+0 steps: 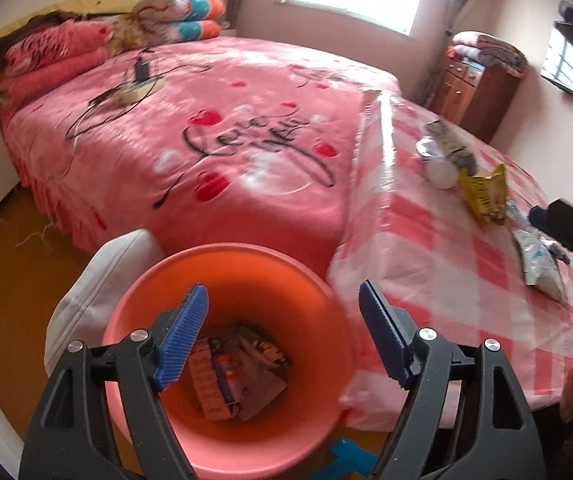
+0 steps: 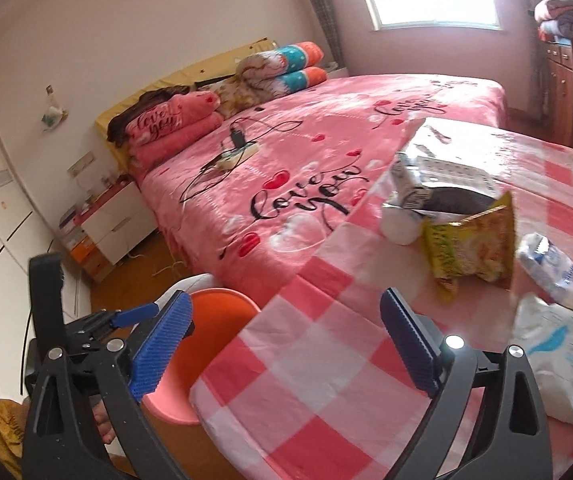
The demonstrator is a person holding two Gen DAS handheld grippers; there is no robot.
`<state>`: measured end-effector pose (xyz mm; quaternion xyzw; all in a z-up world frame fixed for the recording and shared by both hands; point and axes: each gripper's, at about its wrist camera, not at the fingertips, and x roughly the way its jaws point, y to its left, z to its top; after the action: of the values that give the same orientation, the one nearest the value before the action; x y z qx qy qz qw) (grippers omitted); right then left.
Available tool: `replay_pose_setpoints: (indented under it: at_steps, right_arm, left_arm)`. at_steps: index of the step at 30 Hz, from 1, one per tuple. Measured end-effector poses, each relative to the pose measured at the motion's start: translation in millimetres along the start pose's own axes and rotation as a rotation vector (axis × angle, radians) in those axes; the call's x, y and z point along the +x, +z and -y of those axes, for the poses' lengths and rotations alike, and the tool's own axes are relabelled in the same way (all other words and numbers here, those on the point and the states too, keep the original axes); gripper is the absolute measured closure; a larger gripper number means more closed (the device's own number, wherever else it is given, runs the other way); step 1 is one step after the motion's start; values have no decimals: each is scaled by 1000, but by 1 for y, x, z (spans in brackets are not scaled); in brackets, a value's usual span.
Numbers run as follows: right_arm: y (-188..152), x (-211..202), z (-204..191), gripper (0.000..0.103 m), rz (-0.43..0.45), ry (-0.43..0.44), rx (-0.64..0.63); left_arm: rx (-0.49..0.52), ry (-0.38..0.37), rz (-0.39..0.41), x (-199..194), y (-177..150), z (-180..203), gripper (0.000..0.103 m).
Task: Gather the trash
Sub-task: 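Move both open tools back to the remaining trash on the table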
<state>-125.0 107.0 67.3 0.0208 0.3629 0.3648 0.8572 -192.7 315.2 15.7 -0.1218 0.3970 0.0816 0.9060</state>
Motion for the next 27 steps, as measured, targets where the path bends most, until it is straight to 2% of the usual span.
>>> replay_pose_setpoints:
  at_steps: [12,27]
  right_arm:
    - [-13,-29,32,9,69,-55,51]
    - [-19,-63,77,9,151,-84,129]
  left_arm:
    - [88,-84,22,-6,11,58,23]
    - [174,-121,25,-5,14,114,23]
